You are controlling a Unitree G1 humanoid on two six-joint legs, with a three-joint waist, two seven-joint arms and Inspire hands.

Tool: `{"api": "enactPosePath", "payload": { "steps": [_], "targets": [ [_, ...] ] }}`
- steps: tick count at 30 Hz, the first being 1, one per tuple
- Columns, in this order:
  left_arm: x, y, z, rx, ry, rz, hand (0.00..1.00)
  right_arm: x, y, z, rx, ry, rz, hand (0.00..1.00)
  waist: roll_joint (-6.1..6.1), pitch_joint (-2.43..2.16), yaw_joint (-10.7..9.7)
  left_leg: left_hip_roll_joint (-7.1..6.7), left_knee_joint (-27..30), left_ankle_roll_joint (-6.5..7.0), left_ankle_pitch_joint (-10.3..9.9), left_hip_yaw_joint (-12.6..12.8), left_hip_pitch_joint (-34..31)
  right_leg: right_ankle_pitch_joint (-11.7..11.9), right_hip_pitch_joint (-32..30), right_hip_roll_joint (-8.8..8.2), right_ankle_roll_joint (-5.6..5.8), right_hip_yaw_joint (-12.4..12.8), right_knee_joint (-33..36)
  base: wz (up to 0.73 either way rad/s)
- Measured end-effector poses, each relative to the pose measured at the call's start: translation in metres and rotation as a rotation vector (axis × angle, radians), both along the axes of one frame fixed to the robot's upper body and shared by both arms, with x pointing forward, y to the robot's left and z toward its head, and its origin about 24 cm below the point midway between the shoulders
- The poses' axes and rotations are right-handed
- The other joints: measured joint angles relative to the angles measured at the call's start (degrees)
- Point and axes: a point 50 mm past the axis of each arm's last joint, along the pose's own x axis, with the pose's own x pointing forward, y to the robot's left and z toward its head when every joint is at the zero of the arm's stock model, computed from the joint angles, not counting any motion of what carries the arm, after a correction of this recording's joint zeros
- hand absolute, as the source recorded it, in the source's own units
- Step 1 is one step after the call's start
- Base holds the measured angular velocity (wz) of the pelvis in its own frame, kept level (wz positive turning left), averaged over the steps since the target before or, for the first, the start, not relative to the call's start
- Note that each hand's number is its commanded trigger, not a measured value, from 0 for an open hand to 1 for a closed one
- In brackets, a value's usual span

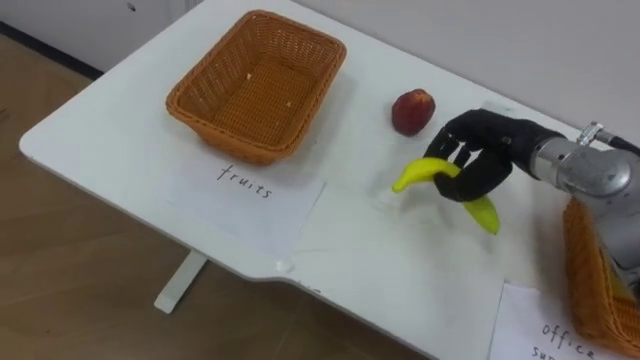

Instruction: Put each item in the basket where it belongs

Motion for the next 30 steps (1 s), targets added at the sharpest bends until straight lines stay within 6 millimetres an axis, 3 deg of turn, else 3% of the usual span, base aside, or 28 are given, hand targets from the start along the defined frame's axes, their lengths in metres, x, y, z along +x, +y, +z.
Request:
{"api": "enactPosePath", "payload": {
  "steps": [5, 14, 21, 30],
  "targets": [
    [-0.004, 0.000, 0.000, -0.001, 0.007, 0.001, 0.00, 0.002, 0.003, 0.012, -0.020, -0.059, 0.003, 1.00, -0.26, -0.24, -0.3, -0.01, -0.4, 0.05, 0.1, -0.1, -0.3, 0.0, 0.0, 0.01, 0.00, -0.1, 0.1, 0.00],
    [-0.010, -0.001, -0.001, 0.001, 0.025, -0.005, 0.00, 0.012, 0.008, 0.036, -0.032, -0.168, -0.004, 1.00, 0.02, -0.24, -1.4, -0.07, -0.5, 0.08, 0.1, -0.7, 1.6, 0.0, 1.8, -0.06, 0.01, -1.3, 0.0, 0.03],
    [-0.014, -0.008, -0.004, -0.016, 0.030, 0.005, 0.00, 0.013, 0.009, 0.040, -0.065, -0.207, -0.015, 1.00, 0.81, -0.07, -1.2, -0.12, -0.6, 0.08, 0.1, -1.1, 1.6, 0.0, 2.1, -0.06, 0.02, -1.5, 0.0, 0.02],
    [-0.013, -0.008, -0.004, 0.003, 0.036, 0.012, 0.00, 0.020, 0.021, 0.055, -0.053, -0.325, -0.040, 1.00, 1.76, -0.24, -1.1, -0.21, -0.6, 0.08, 0.1, -1.6, 1.7, -0.1, 2.3, -0.06, 0.09, -1.5, 0.0, 0.01]
  ]
}}
